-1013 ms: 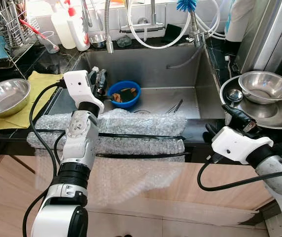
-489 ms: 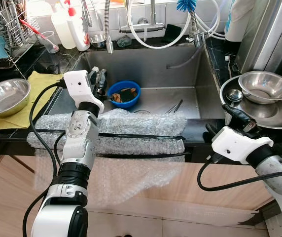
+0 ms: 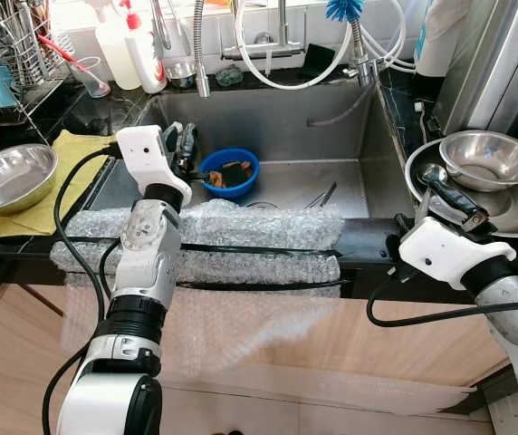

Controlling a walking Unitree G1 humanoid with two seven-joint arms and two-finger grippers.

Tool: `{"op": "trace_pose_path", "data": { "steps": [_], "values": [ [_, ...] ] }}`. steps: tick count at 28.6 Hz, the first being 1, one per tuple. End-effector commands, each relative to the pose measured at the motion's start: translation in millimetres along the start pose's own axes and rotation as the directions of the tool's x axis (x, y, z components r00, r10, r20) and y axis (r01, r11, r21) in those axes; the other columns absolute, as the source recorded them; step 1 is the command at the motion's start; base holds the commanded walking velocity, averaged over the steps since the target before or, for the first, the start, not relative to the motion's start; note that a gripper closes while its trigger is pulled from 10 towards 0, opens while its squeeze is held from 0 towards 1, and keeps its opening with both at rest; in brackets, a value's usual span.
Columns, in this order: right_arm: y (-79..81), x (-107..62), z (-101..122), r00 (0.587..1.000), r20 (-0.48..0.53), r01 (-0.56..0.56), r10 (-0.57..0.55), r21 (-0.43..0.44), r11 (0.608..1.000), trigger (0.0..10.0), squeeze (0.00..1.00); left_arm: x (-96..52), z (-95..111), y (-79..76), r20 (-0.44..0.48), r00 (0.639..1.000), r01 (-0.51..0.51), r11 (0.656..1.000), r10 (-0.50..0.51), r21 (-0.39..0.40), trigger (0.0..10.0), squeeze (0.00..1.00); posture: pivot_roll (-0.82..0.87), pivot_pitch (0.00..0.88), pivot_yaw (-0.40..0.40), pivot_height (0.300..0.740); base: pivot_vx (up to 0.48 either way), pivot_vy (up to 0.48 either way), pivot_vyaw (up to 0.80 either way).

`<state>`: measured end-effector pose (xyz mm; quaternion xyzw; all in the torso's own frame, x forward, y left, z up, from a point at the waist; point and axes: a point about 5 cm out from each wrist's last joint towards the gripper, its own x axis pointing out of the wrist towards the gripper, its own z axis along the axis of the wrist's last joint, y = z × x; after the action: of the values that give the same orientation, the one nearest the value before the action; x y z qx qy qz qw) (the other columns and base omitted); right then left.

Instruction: Kitchen organization

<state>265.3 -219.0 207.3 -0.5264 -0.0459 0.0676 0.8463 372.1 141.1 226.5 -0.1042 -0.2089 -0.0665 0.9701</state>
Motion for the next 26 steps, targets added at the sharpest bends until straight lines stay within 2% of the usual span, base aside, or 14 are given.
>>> {"op": "trace_pose_path", "data": {
  "steps": [1, 3, 4, 5, 6, 26],
  "values": [
    [-4.9, 1.2, 2.6, 1.000, 0.006, 0.022, -0.022, 0.009, 1.000, 10.0, 0.00, 2.4, 4.2, 3.5, 0.012, 1.000, -0.006, 1.000, 0.006, 0.003, 10.0, 0.00, -0.12, 0.114, 0.143, 0.740, 0.000, 0.000, 0.00],
    [-4.2, 1.5, 3.3, 1.000, 0.011, 0.020, -0.020, 0.013, 1.000, 10.0, 0.00, 2.6, 4.5, 3.5, 0.013, 1.000, -0.006, 1.000, 0.006, 0.004, 10.0, 0.00, -0.12, 0.113, 0.143, 0.740, 0.000, 0.000, 0.00],
    [-3.4, 1.7, 4.3, 1.000, 0.018, 0.017, -0.017, 0.017, 1.000, 4.0, 0.00, 2.6, 4.4, 3.7, 0.013, 1.000, -0.006, 1.000, 0.006, 0.005, 10.0, 0.00, -0.12, 0.112, 0.143, 0.740, 0.000, 0.000, 0.00],
    [-3.2, 1.8, 4.9, 1.000, 0.022, 0.017, -0.017, 0.019, 1.000, 0.4, 0.00, 2.6, 4.5, 3.8, 0.013, 1.000, -0.007, 1.000, 0.007, 0.006, 10.0, 0.00, -0.12, 0.112, 0.143, 0.740, 0.000, 0.000, 0.00],
    [-3.1, 2.0, 5.7, 1.000, 0.027, 0.016, -0.016, 0.021, 1.000, 0.0, 0.00, 2.6, 4.6, 3.9, 0.013, 1.000, -0.007, 1.000, 0.007, 0.006, 10.0, 0.00, -0.12, 0.112, 0.143, 0.740, 0.000, 0.000, 0.00],
    [0.2, 2.4, 8.9, 0.999, 0.046, 0.000, -0.002, 0.040, 0.999, 0.0, 0.00, 3.1, 4.9, 3.7, 0.013, 1.000, -0.006, 1.000, 0.006, 0.008, 10.0, 0.00, -0.11, 0.112, 0.145, 0.740, 0.000, 0.000, 0.00]
  ]
}}
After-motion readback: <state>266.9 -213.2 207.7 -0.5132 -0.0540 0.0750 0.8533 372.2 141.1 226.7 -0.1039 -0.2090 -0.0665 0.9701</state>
